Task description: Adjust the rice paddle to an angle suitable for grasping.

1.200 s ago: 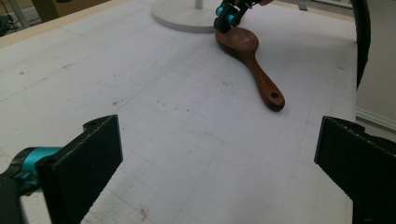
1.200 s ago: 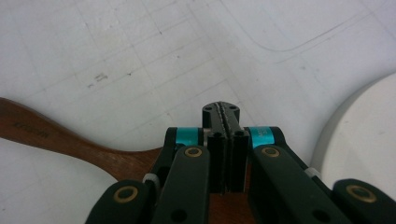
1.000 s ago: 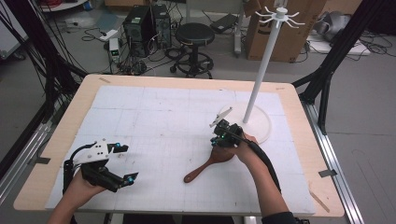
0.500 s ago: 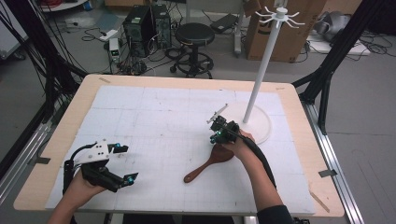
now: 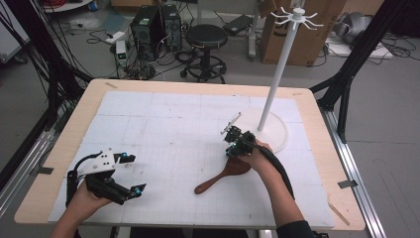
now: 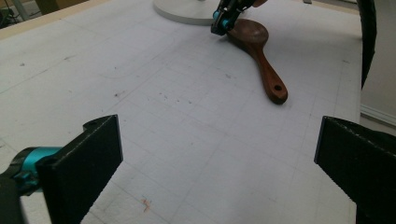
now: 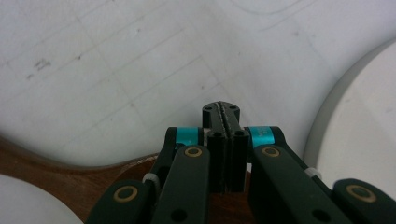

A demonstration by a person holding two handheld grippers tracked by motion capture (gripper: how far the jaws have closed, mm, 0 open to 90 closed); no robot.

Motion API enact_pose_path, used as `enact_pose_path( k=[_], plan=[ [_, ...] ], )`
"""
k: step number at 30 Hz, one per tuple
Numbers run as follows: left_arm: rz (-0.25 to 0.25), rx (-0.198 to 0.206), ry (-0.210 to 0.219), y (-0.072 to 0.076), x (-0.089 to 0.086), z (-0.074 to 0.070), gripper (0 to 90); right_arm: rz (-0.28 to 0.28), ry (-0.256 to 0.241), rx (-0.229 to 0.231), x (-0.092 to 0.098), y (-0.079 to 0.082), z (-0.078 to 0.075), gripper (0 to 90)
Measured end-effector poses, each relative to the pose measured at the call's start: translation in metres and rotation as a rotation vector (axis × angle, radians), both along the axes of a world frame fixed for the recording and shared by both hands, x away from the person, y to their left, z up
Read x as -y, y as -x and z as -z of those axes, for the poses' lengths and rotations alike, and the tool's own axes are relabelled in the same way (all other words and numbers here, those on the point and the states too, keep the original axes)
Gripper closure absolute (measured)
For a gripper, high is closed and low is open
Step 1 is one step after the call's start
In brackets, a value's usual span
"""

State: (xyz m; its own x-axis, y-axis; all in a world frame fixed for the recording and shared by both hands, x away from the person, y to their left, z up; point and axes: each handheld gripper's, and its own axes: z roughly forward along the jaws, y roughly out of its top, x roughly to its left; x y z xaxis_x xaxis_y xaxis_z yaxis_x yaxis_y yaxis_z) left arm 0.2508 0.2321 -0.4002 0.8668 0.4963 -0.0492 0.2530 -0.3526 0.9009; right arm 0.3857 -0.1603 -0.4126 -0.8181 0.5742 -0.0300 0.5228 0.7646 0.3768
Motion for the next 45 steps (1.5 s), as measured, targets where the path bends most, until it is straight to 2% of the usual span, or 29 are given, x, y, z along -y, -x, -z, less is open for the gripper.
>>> enact_pose_path(
  k=[11,16,32,37,41,42,44,45],
  plan=[
    [-0.005,-0.007,-0.001,0.001,-0.002,0.001,1.6,0.0,0.028,-0.028,0.013,0.016,-0.001,89.6],
    [-0.007,-0.008,-0.002,0.001,-0.002,0.001,1.6,-0.007,0.012,-0.018,0.018,0.025,-0.004,89.6],
    [-0.008,-0.01,-0.006,0.0,0.0,0.002,1.6,-0.02,0.012,-0.042,0.038,0.053,0.001,89.6],
    [-0.007,-0.011,-0.006,0.0,0.001,0.002,1.6,-0.032,0.014,-0.023,0.04,0.06,0.0,89.6],
    [-0.003,-0.011,-0.01,0.0,0.001,0.002,1.6,-0.041,-0.003,0.014,0.037,0.067,-0.009,89.6],
    [-0.006,-0.013,-0.008,0.0,0.001,0.002,1.6,-0.073,-0.009,0.03,0.032,0.071,-0.014,89.6],
    [-0.007,-0.013,-0.009,0.0,0.002,0.002,1.6,-0.092,-0.011,0.033,0.028,0.074,-0.017,89.6],
    [-0.007,-0.012,-0.009,0.0,0.002,0.002,1.6,-0.129,-0.015,0.048,0.023,0.076,-0.019,89.6]
  ],
)
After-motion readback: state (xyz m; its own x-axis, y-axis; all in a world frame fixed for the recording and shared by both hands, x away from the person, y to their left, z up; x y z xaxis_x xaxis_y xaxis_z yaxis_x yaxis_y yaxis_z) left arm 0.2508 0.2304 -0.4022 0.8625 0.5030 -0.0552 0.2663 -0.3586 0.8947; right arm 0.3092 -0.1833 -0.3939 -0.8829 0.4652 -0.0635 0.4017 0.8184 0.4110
